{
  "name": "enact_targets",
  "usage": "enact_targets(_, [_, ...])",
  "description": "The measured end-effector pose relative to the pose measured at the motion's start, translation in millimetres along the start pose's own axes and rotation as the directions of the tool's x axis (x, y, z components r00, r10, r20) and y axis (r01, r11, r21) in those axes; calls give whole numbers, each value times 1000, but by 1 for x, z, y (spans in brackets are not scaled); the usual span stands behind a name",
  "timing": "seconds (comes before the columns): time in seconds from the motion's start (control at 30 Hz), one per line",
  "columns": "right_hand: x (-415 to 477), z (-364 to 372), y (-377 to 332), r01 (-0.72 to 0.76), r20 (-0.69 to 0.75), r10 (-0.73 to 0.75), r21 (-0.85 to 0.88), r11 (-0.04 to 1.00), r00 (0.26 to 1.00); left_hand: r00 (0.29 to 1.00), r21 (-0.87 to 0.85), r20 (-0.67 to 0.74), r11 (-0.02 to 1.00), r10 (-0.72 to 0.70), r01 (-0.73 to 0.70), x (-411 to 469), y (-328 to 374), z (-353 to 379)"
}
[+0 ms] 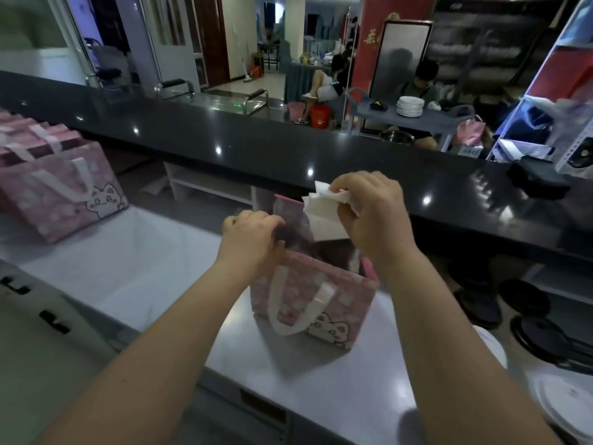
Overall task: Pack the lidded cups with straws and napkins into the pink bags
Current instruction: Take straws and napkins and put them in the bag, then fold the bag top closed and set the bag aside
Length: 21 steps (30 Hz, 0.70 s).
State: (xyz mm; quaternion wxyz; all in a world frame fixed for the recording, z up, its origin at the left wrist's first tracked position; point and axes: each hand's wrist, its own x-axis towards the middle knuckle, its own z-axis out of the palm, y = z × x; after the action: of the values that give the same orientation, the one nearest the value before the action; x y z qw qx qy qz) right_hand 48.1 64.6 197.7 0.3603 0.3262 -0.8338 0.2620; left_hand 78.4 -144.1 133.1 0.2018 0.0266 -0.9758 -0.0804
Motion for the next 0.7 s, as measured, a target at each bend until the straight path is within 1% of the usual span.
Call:
enact_targets(0.13, [-15,47,-15,-75,91,78,-37,996,993,998,-65,-4,996,55,-55,11,-38,10])
enact_targets(0.27, [-30,75,-12,-195,194,213,-109,975,958,979,-150,74,973,190,-178,30,-51,20])
enact_targets(0.33, [-33,82,-9,-239,177,269,-176,955,947,961,-189,102,953,258,-236,38,-52,25])
enact_targets(0.4, [-33,86,-5,-273,110,300,-210,939,947,949,-239,129,937,289,-253,44,-53,29])
enact_targets(0.47, [-30,89,-4,-289,92,316,-229,930,944,941,-265,152,930,303,-256,48,-55,31])
enact_targets(0.57, [-29,97,-3,-263,168,332,-335,905,928,931,-256,166,926,325,-278,51,-59,35])
enact_targets(0.63, [-31,101,-4,-266,214,380,-421,867,900,930,-257,160,924,331,-284,50,-63,38])
enact_targets(0.7, [-34,102,-4,-287,218,413,-446,848,884,932,-277,144,917,333,-286,47,-66,42])
